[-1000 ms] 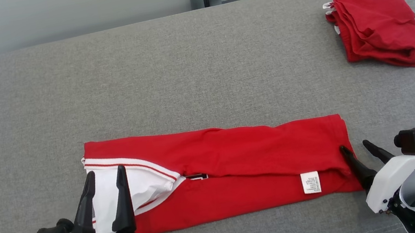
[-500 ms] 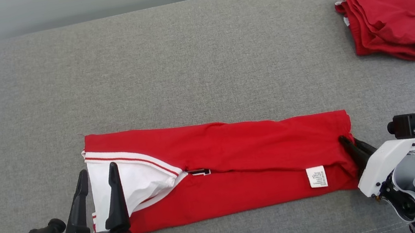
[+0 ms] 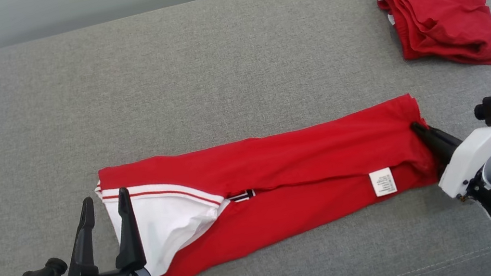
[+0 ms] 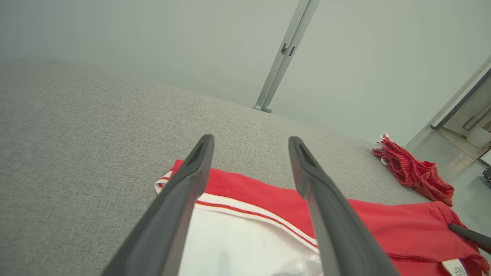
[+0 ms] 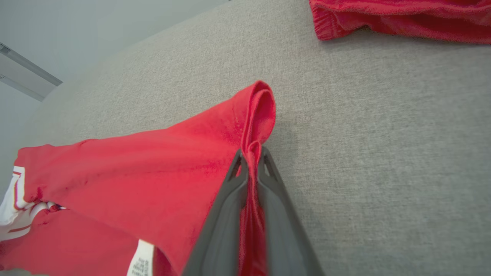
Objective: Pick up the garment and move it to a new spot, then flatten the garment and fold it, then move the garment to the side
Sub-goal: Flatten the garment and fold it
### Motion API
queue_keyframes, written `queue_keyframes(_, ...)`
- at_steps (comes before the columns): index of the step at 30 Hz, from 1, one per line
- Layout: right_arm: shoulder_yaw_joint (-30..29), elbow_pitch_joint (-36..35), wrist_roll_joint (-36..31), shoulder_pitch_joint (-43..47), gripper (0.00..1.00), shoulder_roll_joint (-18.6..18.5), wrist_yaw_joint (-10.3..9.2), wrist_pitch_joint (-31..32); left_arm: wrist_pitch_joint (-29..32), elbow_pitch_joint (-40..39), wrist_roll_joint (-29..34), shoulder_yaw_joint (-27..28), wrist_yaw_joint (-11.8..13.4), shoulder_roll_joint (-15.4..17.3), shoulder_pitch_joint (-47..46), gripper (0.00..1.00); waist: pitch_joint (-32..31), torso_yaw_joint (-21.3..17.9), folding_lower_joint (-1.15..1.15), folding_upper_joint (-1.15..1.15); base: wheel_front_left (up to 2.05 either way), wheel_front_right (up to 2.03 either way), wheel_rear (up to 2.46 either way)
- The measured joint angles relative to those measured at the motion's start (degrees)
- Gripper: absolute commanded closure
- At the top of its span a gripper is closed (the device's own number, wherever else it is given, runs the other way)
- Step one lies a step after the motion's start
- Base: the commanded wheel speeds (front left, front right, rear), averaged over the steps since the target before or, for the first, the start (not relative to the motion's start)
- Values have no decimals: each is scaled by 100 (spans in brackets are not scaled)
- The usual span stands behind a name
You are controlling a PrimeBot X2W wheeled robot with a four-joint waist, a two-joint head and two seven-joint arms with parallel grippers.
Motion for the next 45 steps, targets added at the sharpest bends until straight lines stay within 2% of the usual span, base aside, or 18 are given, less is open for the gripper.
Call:
queue_keyframes(8,-290,66,93,-178,100,-744,0,-66,-16,-112,51,-7,1,-1,-91,0,-6,-219,0,0,0,0,0)
queue_keyframes(14,-464,212,337,-176,100,-904,0,-135,-16,-110,73,-52,1,-2,-91,0,-16,-316,0,0,0,0,0)
queue_keyframes(20,-88,-255,576,-176,100,-784,-1,-145,-16,-99,91,-73,1,-2,-94,0,-34,-340,0,0,0,0,0)
queue_keyframes(35,1395,-1764,883,-168,100,-623,-1,-181,-16,25,92,-96,1,-2,-104,0,-249,-305,0,0,0,0,0)
queue_keyframes(45,2172,-2070,868,-509,100,-392,-1,-75,-16,62,92,-174,1,-2,-101,0,-404,-237,0,0,0,0,0)
